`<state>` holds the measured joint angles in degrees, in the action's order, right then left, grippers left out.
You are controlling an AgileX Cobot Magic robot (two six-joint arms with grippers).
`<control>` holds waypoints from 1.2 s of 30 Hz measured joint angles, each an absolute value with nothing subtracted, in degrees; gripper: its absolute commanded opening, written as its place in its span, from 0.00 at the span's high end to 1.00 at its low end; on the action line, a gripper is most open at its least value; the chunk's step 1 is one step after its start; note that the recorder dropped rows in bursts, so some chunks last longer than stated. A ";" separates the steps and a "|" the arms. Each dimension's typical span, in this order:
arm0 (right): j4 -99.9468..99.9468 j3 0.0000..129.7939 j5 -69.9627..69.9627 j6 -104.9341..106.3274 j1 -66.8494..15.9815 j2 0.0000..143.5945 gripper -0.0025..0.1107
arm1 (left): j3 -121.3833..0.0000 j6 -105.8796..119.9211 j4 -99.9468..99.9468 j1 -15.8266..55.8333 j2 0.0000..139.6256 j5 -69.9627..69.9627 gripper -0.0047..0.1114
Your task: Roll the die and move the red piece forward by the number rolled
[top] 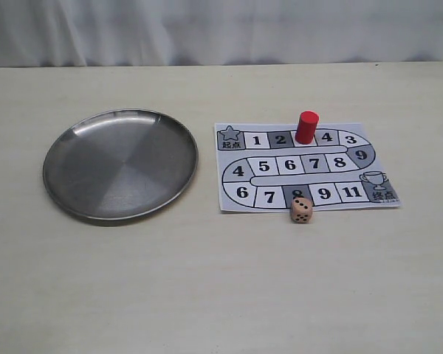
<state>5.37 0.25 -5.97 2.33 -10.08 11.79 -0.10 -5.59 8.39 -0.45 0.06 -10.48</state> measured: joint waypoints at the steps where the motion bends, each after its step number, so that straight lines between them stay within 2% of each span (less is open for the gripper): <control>1: 5.37 0.25 -5.97 2.33 -10.08 11.79 0.94 | -0.10 -5.59 8.39 -0.45 0.06 -10.48 0.96; 14: 5.37 0.25 -5.75 2.06 -10.08 11.22 0.94 | -0.10 -5.59 8.39 -0.45 0.06 -10.48 0.96; 21: 5.37 0.25 -5.51 2.02 -0.10 4.49 0.94 | -0.10 -5.59 8.39 -0.45 0.06 -10.48 0.96; 36: 5.37 0.25 -5.51 2.02 3.14 0.45 0.94 | -0.10 -5.59 8.39 -0.45 0.06 -10.48 0.96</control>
<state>5.37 0.25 -5.51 2.02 3.14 0.45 -0.10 -5.59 8.39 -0.45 0.06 -10.48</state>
